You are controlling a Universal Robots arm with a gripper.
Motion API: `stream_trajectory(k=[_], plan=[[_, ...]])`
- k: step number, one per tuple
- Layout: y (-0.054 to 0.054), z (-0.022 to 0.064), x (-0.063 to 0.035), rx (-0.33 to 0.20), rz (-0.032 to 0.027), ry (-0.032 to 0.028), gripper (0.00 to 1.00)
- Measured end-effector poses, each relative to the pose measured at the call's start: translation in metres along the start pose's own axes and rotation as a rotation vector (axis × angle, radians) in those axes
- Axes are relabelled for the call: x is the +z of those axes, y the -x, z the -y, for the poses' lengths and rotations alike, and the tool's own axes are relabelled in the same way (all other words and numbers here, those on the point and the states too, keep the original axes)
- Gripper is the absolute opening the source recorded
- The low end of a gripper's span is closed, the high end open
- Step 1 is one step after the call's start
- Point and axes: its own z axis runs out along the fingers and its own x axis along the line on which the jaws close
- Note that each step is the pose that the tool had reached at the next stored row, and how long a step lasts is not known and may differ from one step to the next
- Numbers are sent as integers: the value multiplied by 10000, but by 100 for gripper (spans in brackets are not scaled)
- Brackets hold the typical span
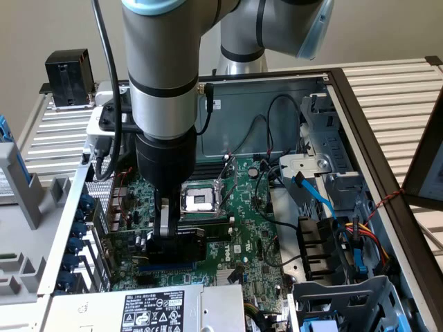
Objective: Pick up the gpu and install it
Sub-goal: 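Press down on the gpu until it lock into place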
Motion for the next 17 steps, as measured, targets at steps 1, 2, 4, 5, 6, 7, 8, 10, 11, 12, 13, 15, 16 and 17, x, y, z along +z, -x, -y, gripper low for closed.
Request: stream_trajectory(k=[1, 2, 4, 5, 6, 7, 8, 10, 11, 12, 13, 15, 16, 17], plan=[[0, 1, 0, -2, 0, 1, 26], [0, 1, 0, -4, 0, 0, 26], [0, 0, 0, -5, -1, -2, 26], [0, -2, 1, -5, -1, -3, 26], [0, -5, 2, -4, 0, -3, 26], [0, -7, 2, -4, 1, -3, 26], [-1, -10, 3, -4, 0, -4, 26], [-1, -12, 4, -5, -1, -3, 26], [-2, -12, 6, -5, -2, -4, 26], [-2, -12, 8, -4, -2, -9, 26], [-1, -13, 10, -3, -2, -12, 26], [-1, -12, 12, -4, -2, -16, 26], [-1, -12, 13, -4, 0, -18, 26], [-1, -12, 14, -4, 1, -19, 26]])
